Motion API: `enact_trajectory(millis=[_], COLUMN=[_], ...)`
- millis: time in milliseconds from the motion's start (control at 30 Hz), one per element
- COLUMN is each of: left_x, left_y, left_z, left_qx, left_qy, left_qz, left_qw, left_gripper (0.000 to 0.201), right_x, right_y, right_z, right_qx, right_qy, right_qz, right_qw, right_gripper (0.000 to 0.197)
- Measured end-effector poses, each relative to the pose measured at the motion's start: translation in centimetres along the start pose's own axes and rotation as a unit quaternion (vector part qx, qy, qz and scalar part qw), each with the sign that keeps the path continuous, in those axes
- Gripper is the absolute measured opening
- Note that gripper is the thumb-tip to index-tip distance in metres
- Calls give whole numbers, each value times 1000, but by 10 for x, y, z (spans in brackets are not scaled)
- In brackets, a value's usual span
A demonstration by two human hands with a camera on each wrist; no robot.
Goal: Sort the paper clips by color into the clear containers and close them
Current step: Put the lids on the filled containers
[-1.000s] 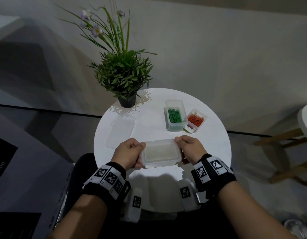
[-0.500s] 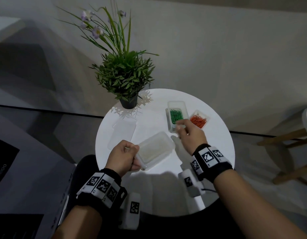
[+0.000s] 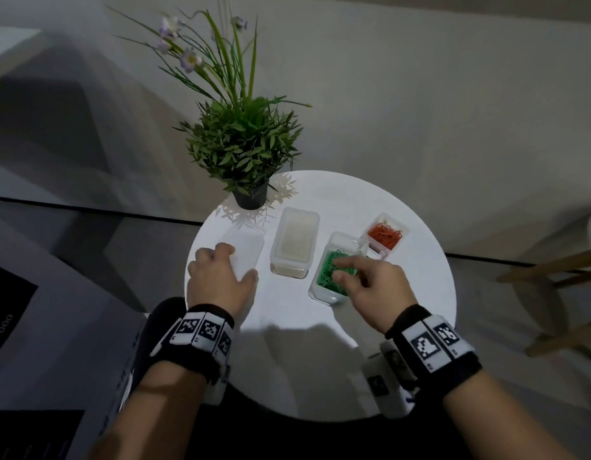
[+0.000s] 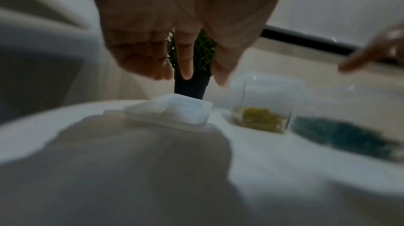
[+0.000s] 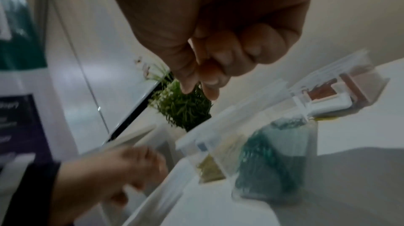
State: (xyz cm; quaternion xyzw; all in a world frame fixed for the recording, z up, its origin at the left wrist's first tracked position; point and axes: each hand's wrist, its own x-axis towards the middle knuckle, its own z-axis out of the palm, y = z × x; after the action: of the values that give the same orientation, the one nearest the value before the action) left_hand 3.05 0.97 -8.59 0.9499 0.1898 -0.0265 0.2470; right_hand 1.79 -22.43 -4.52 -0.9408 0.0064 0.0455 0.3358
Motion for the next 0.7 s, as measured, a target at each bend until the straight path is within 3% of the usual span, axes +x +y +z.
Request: enact_trajectory(millis=[67,100,167,233,333,433,533,600,700], left_x=[2,2,4,5,-1,-14,-35,-46,-59], left_y=[-7,-10,-13,-15,-18,-26,-23,-10,20], left_z=[0,2,4,2,-7,-25,-45,-50,-42], left_qx=[65,74,67,50,15,-100,-290,-400,-496], left_qy=[-53,-71,-78,-70,-69,-45,-67,-113,-194], left_qz=[-13,-17,-11,-16,-27,-13,10,-15,-65], left_qw=[996,995,995,996,997,994,955,909,844], left_gripper=[75,79,71,59,52,36,15,23,34], right_x=[4,6,4,-2,-12,-24,-33,-34,-29], right_y=[12,19,31,42,45,36,23,17,10], right_z=[-7,-10,-11,-7,-2,7,12,9,3], right_qx=[-20,-57,-152,-200,-177,-163,-54,81,221], right_qy=[16,2,-37,-35,-10,0,-21,-5,-1], right_qz=[-19,-35,-72,-127,-179,-257,-236,-166,-64], right_qw=[999,998,985,971,968,953,970,983,973], right_gripper=[30,37,43,37,26,13,18,19,36])
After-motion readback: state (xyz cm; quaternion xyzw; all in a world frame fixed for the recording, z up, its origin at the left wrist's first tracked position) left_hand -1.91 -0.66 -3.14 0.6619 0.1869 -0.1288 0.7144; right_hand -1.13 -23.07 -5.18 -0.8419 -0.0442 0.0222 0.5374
